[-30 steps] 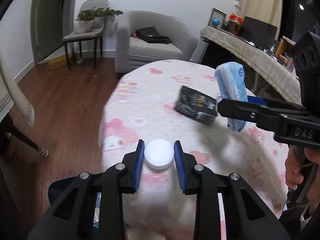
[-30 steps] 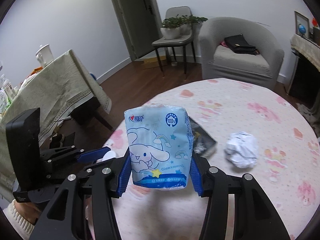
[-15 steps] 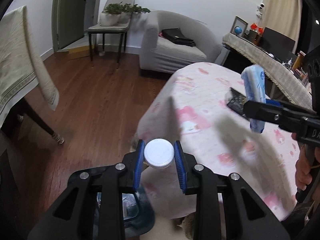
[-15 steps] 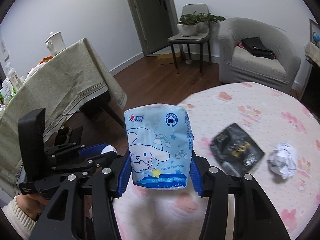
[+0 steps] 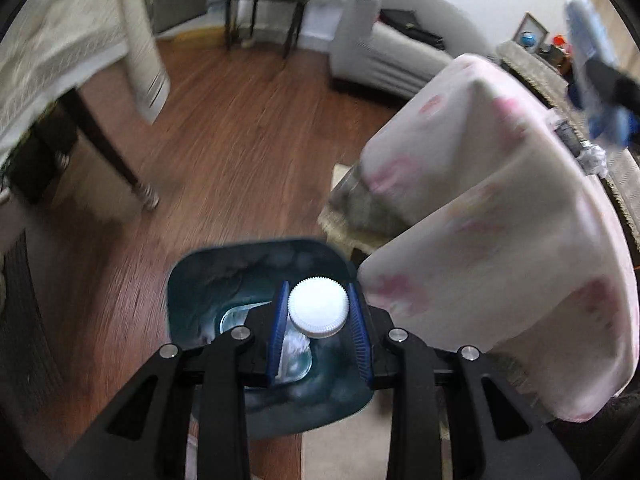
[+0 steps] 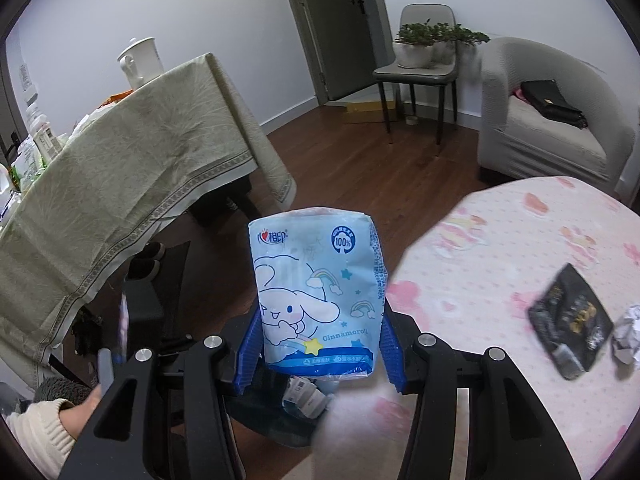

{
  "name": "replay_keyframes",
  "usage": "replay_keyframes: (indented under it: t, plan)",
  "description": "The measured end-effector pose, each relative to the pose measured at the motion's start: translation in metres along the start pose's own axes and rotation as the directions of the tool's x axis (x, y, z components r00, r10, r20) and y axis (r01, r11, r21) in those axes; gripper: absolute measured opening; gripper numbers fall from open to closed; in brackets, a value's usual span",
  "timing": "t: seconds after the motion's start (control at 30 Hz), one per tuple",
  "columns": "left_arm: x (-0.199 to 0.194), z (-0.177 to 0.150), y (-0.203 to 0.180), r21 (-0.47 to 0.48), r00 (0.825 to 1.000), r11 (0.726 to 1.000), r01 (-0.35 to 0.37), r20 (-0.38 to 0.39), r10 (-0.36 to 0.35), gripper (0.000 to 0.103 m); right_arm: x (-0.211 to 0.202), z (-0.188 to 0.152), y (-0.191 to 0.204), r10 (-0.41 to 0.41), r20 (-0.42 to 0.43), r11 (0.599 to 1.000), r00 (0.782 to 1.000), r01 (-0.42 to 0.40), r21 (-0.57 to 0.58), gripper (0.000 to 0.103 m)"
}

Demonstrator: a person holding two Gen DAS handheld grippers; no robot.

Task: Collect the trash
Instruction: 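Carry both items to the teal bin and open left tool to drop the white cap, then lower the blue tissue pack into the bin and open the right tool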

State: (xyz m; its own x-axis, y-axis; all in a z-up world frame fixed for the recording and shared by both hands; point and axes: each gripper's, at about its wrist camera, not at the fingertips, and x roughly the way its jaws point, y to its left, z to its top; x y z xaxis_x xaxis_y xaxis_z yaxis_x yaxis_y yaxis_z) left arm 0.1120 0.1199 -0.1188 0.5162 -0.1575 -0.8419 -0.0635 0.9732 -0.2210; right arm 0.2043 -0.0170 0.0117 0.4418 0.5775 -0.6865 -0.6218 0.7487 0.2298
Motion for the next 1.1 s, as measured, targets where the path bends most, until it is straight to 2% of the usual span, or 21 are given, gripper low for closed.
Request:
replay_keyframes:
  t: [0.23, 0.4, 0.63, 0.77, 0.93, 1.1]
  plan:
    - [0.017, -0.019, 0.027, -0.054, 0.996, 0.998, -0.031, -0.082, 0.026, 0.032, 0.026, 0.003, 0.024, 0.033, -0.034, 0.999, 0.999, -0.033, -0.014, 0.052]
    - [0.036, -0.035, 0.037, -0.058, 0.984, 0.998, -0.031, -0.175, 0.021, 0.032, 0.037, 0.004, 0.043, 0.047, -0.049, 0.998, 0.998, -0.049, -0.039, 0.052]
    - [0.041, -0.047, 0.043, -0.026, 0.978, 0.999, -0.035, -0.206, 0.028, 0.034, 0.061, -0.001, 0.060, 0.048, -0.101, 0.997, 0.994, -0.054, -0.062, 0.052]
    - [0.036, -0.048, 0.054, -0.039, 0.979, 0.998, -0.042, -0.200, 0.034, 0.039, 0.075, -0.005, 0.068, 0.045, -0.132, 0.996, 0.990, -0.055, -0.073, 0.052]
    - [0.015, -0.044, 0.063, -0.057, 0.989, 0.998, -0.037, -0.145, 0.028, 0.052, 0.100, -0.013, 0.072, 0.026, -0.186, 0.997, 0.982, -0.041, -0.073, 0.052]
    - [-0.018, -0.038, 0.066, -0.051, 0.997, 0.998, -0.044, -0.069, 0.040, 0.054, 0.128, -0.027, 0.080, 0.010, -0.243, 0.997, 0.970, -0.029, -0.075, 0.052]
